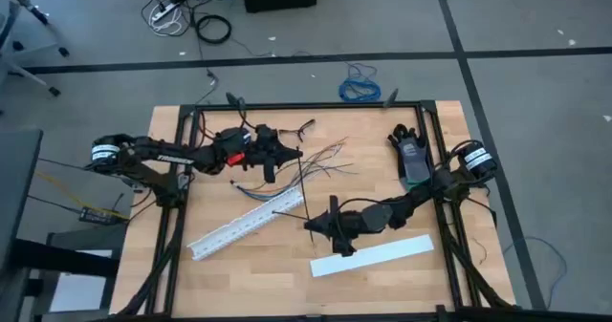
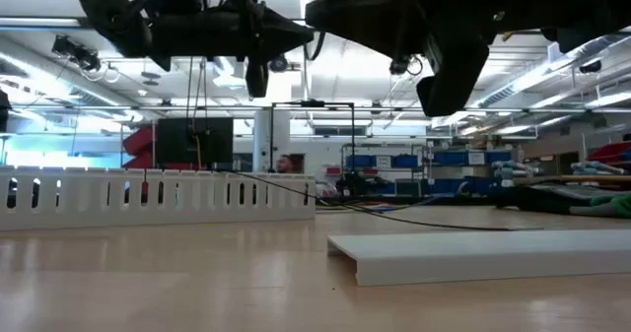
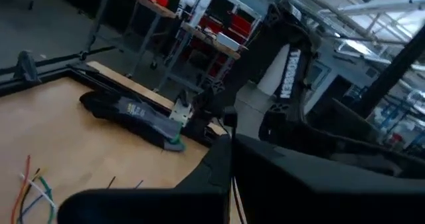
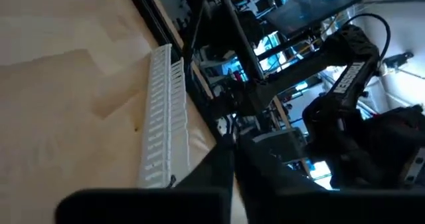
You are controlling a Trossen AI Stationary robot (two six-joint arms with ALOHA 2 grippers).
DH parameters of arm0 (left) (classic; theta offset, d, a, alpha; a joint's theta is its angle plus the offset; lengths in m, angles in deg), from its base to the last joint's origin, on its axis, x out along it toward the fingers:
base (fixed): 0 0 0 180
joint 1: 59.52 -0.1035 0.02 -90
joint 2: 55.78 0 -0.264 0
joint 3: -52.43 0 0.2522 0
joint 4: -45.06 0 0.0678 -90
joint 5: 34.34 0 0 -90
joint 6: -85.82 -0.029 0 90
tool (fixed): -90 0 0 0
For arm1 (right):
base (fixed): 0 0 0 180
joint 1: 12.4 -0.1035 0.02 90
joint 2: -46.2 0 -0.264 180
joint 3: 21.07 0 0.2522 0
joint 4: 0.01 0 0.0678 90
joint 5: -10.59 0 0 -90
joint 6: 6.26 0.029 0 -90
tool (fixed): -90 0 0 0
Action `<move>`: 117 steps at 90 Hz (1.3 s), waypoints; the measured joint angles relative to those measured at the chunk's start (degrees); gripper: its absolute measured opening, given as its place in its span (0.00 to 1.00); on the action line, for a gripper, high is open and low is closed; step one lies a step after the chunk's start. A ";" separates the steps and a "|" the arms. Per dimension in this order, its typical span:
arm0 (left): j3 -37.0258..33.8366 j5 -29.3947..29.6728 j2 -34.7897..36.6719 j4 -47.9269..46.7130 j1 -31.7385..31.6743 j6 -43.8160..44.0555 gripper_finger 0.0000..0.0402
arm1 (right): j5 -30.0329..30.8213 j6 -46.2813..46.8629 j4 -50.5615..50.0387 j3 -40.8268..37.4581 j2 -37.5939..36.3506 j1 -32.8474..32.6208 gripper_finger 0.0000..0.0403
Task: Ziptie cables
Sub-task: Insert the black zip tie into the locking head
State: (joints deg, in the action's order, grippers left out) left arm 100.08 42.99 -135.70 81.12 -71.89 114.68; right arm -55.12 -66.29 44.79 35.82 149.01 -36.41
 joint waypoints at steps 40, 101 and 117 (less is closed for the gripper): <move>0.00 1.91 0.00 -0.01 9.01 -25.46 0.00 | -8.58 38.44 7.99 0.00 0.00 3.19 0.00; 6.30 25.40 -0.02 -14.56 23.35 -66.68 0.00 | -21.51 80.00 8.51 0.00 0.17 9.17 0.00; 10.13 28.27 -0.02 -21.31 24.50 -71.27 0.00 | -21.49 80.30 7.19 0.00 0.20 9.60 0.00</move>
State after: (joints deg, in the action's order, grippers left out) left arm 110.21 71.26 -135.72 59.81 -47.39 43.41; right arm -76.60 14.01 51.99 35.82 149.20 -26.81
